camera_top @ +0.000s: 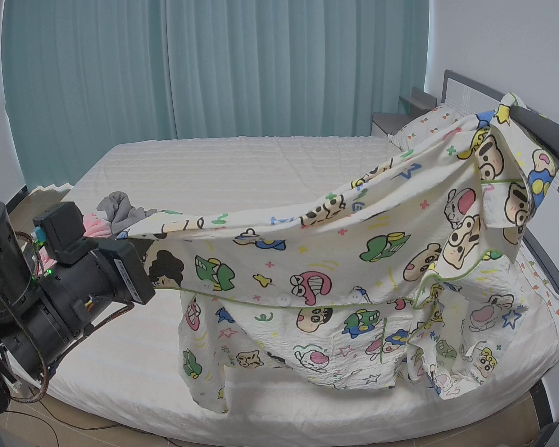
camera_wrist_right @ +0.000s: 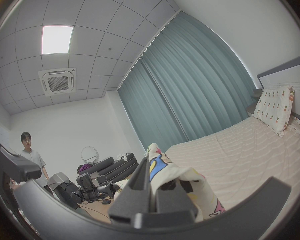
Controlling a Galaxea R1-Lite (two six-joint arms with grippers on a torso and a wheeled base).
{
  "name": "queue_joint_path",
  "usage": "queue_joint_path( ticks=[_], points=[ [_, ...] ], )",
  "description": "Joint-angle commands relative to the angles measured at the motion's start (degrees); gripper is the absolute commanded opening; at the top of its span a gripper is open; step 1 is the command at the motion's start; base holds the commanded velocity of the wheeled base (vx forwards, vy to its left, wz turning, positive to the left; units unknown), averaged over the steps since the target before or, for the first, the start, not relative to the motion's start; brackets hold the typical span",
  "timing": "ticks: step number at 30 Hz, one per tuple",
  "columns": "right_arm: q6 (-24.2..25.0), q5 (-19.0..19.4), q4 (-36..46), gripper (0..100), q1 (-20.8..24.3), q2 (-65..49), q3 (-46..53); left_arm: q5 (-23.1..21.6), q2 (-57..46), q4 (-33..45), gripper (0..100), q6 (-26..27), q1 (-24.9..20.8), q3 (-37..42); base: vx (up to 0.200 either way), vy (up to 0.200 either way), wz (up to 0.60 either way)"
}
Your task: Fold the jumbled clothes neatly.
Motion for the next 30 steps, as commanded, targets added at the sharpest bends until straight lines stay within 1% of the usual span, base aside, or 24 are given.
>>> queue_joint_path(
  ticks=[1, 2, 3, 7, 11, 14, 16, 17, 23, 30],
  points=[
    [0.01, 0.32, 0.15, 0, 0.07, -1.62, 1.51, -0.05, -2.04, -0.03, 0, -0.14, -0.35, 1.77, 0.0, 0.0, 0.0],
    [0.01, 0.32, 0.15, 0, 0.07, -1.62, 1.51, -0.05, -2.04, -0.03, 0, -0.14, -0.35, 1.77, 0.0, 0.0, 0.0],
    [0.01, 1.38, 0.15, 0, 0.07, -1.89, 4.67, -0.05, -2.84, -0.03, 0, -0.32, -0.96, 3.44, 0.0, 0.0, 0.0],
    [0.01, 1.56, -0.03, 0, 0.07, -2.06, 8.19, -0.05, -2.84, -0.03, 0, -0.23, -1.58, 5.46, 0.0, 0.0, 0.0],
    [0.01, 1.73, -0.03, 0, 0.16, -2.85, 9.24, -0.05, -2.92, -0.03, 0, -0.23, -2.19, 5.73, 0.0, 0.0, 0.0],
    [0.01, 3.4, -0.03, 0, 0.16, -4.26, 9.59, -0.05, -3.01, -0.03, 0, -0.23, -2.63, 5.73, 0.0, 0.0, 0.0],
    [0.01, 3.58, -0.03, 0, 0.16, -4.44, 9.59, 0.04, -3.01, -0.03, 0, -0.23, -2.63, 5.73, -0.2, 0.0, 0.0],
    [0.01, 4.9, 0.15, 0, 0.07, -6.11, 9.59, -0.05, -3.71, -0.03, 0, -0.06, -2.81, 5.73, -0.2, 0.0, 0.0],
    [0.01, 5.16, 0.15, 0, 0.25, -6.9, 9.51, -0.05, -4.51, -0.03, 0, -0.32, -3.6, 5.73, -0.2, 0.0, 0.0],
    [0.01, 5.25, 0.15, 0, 0.16, -6.11, 9.59, -0.05, -5.38, 0.32, 0, -0.49, -3.51, 6.08, 0.0, 0.0, 0.0]
  ],
)
